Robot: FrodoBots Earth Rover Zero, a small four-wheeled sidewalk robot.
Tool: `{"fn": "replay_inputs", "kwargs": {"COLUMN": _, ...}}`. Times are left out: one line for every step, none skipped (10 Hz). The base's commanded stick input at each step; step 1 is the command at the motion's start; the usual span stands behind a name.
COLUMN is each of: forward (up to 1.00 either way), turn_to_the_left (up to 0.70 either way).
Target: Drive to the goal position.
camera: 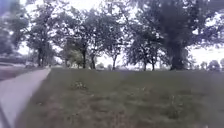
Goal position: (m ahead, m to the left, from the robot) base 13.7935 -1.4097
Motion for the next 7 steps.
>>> {"fn": "replay_inputs", "kwargs": {"forward": 0.70, "turn_to_the_left": 0.00}}
{"fn": "replay_inputs", "kwargs": {"forward": 0.70, "turn_to_the_left": 0.00}}
{"fn": "replay_inputs", "kwargs": {"forward": 0.70, "turn_to_the_left": 0.00}}
{"fn": "replay_inputs", "kwargs": {"forward": 0.70, "turn_to_the_left": 0.00}}
{"fn": "replay_inputs", "kwargs": {"forward": 0.70, "turn_to_the_left": 0.00}}
{"fn": "replay_inputs", "kwargs": {"forward": 0.70, "turn_to_the_left": 0.00}}
{"fn": "replay_inputs", "kwargs": {"forward": 0.70, "turn_to_the_left": 0.00}}
